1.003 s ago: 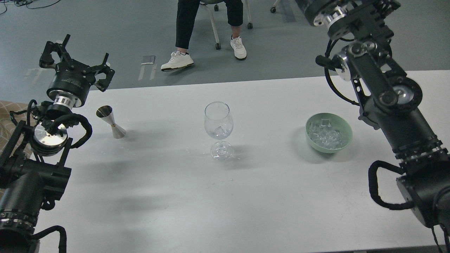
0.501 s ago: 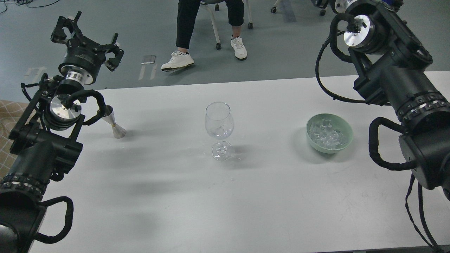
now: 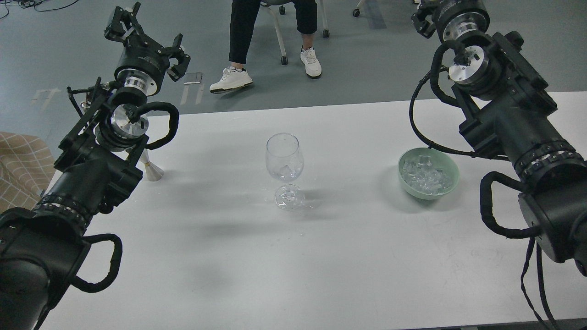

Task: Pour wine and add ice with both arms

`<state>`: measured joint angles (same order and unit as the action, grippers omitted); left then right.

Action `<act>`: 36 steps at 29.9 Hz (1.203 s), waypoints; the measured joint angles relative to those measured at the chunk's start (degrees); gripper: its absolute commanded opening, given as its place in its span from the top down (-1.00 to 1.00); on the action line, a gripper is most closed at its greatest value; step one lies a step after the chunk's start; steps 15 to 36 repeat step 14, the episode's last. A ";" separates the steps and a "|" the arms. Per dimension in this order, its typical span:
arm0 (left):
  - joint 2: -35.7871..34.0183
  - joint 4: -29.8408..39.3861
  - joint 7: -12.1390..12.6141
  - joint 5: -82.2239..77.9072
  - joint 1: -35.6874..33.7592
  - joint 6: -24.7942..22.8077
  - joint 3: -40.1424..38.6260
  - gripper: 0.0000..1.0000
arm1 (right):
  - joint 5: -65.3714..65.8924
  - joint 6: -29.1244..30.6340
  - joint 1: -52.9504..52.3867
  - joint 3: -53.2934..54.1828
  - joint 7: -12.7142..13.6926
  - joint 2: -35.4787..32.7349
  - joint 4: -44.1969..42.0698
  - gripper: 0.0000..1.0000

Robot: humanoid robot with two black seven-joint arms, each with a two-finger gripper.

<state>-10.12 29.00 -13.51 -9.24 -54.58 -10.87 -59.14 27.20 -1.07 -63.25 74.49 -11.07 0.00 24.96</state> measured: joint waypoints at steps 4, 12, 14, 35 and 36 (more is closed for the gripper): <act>0.47 0.00 -0.07 0.08 0.07 -0.06 0.34 -0.95 | 0.02 -0.06 1.35 -0.07 -0.02 0.00 2.35 -1.00; -0.16 0.29 -0.18 -0.31 0.50 -0.97 1.22 -0.95 | 0.47 0.17 0.85 -2.90 -0.58 0.00 -0.14 -1.00; -0.13 0.38 -0.42 -0.56 0.50 -2.10 1.23 -0.95 | 0.47 0.04 0.50 -4.69 -1.26 0.00 -1.09 -1.00; -0.13 0.38 -0.42 -0.56 0.50 -2.10 1.23 -0.95 | 0.47 0.04 0.50 -4.69 -1.26 0.00 -1.09 -1.00; -0.13 0.38 -0.42 -0.56 0.50 -2.10 1.23 -0.95 | 0.47 0.04 0.50 -4.69 -1.26 0.00 -1.09 -1.00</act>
